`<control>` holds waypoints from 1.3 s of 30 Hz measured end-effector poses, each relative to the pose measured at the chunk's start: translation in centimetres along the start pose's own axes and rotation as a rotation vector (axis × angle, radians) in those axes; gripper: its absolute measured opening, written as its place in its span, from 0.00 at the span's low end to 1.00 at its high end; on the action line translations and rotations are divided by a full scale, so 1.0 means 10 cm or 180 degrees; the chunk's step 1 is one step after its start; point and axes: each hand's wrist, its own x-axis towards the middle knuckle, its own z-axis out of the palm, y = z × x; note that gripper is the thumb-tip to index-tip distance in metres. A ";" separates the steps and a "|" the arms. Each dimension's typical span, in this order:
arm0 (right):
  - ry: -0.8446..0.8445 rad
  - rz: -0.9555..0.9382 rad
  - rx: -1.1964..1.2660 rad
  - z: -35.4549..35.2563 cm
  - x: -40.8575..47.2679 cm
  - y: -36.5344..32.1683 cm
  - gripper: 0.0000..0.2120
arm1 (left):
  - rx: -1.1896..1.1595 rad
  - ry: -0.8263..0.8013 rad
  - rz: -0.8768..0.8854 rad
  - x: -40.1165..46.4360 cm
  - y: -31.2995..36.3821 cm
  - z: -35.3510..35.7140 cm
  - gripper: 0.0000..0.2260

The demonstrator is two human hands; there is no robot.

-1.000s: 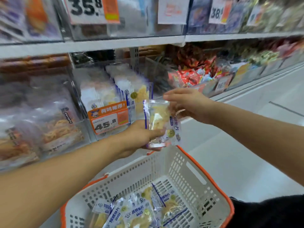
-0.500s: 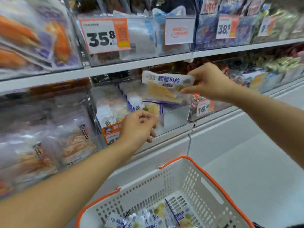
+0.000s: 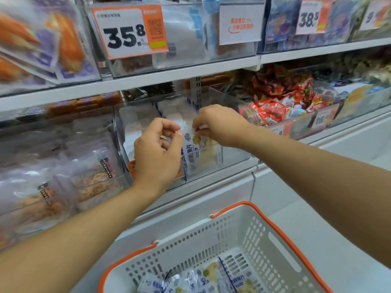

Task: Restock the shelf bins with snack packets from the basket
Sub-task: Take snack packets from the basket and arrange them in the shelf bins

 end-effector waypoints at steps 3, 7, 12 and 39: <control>0.0266 -0.0004 0.0028 0.04 0.02 -0.06 0.06 | -0.0167 -0.0107 0.0016 -0.03 0.00 0.01 0.06; 0.0632 -0.0193 -0.0041 0.10 -0.07 -0.11 0.07 | -0.0311 -0.0197 0.0136 -0.07 0.02 0.01 0.06; 0.0771 -0.0235 -0.0057 0.13 -0.16 -0.09 0.16 | -0.0400 -0.0411 0.0178 -0.11 -0.05 -0.02 0.05; -0.2687 0.2340 0.1994 3.52 -2.47 -1.11 0.24 | 0.3152 -0.5830 -0.0209 -0.65 -0.92 0.04 0.20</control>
